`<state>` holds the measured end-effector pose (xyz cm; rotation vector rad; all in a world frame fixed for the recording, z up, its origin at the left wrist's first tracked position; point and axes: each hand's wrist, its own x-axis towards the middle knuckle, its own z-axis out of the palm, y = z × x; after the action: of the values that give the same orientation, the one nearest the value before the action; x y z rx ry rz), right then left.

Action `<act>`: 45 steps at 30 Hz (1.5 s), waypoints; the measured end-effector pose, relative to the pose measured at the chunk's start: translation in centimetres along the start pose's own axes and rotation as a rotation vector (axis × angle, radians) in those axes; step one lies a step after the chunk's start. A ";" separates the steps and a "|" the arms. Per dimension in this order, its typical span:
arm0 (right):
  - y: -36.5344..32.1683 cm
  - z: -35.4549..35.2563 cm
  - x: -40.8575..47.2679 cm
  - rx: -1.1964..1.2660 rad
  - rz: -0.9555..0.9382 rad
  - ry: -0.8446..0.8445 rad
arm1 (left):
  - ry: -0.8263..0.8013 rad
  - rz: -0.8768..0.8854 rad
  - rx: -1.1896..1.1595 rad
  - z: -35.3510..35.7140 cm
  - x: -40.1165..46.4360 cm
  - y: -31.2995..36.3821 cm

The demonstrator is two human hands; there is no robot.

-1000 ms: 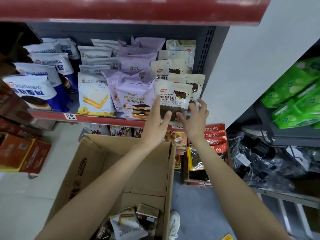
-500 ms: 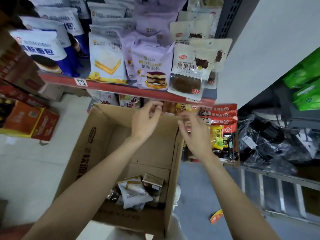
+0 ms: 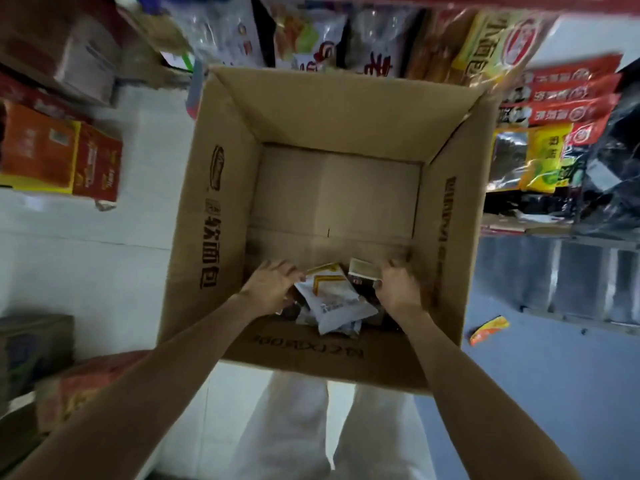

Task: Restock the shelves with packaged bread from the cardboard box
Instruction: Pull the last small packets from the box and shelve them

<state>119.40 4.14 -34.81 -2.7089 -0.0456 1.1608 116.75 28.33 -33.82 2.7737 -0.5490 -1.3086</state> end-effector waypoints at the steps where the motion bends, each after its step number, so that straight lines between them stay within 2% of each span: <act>1: 0.2 1.5 0.5 -0.021 0.046 -0.016 | -0.017 0.047 0.034 1.1 0.8 0.0; 6: 1.4 6.0 3.0 -0.067 0.173 0.035 | -0.035 0.254 0.083 4.1 4.1 1.2; 10: 1.6 6.5 4.8 -0.062 0.169 0.077 | 0.048 0.460 0.108 5.7 5.8 1.7; 13: 1.4 6.4 5.8 -0.006 0.168 0.124 | 0.151 0.510 0.045 5.6 5.9 1.3; 16: 1.1 6.5 5.7 -0.062 0.156 0.026 | 0.274 0.353 -0.110 4.8 4.8 0.2; 19: 1.5 7.1 5.5 -0.092 0.167 0.040 | 0.347 0.125 -0.225 4.8 4.0 -1.8; 21: 1.5 7.3 5.5 -0.079 0.180 0.067 | 0.374 0.048 -0.326 5.2 3.9 -3.0; 24: 1.1 7.0 5.5 0.005 0.150 0.194 | 0.363 -0.019 -0.462 5.8 4.2 -4.0; 28: 0.4 5.5 5.8 0.141 0.112 0.383 | 0.459 -0.223 -0.981 5.2 4.9 -3.6; 30: 0.1 4.7 6.5 0.206 0.112 0.454 | 0.503 -0.217 -1.065 4.7 5.0 -3.4; 32: 0.0 4.0 7.3 0.232 0.106 0.505 | 0.573 -0.200 -1.004 4.5 5.1 -3.6; 34: 0.0 3.7 7.7 0.164 0.022 0.541 | 0.652 -0.217 -0.889 4.7 5.5 -4.2; 38: -0.3 5.3 8.0 0.006 -0.354 0.491 | 0.720 -0.321 -0.867 4.4 5.9 -5.8; 41: -0.9 6.6 9.9 -0.247 -0.567 0.390 | 0.746 -0.391 -0.949 4.0 5.4 -7.3; 45: -2.1 6.4 13.5 -0.783 -0.690 0.155 | 0.694 -0.295 -0.902 4.8 4.8 -8.5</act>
<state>124.26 8.63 -48.40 -2.9136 -1.5554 0.7997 118.53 35.34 -41.98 2.2821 0.4073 -0.3424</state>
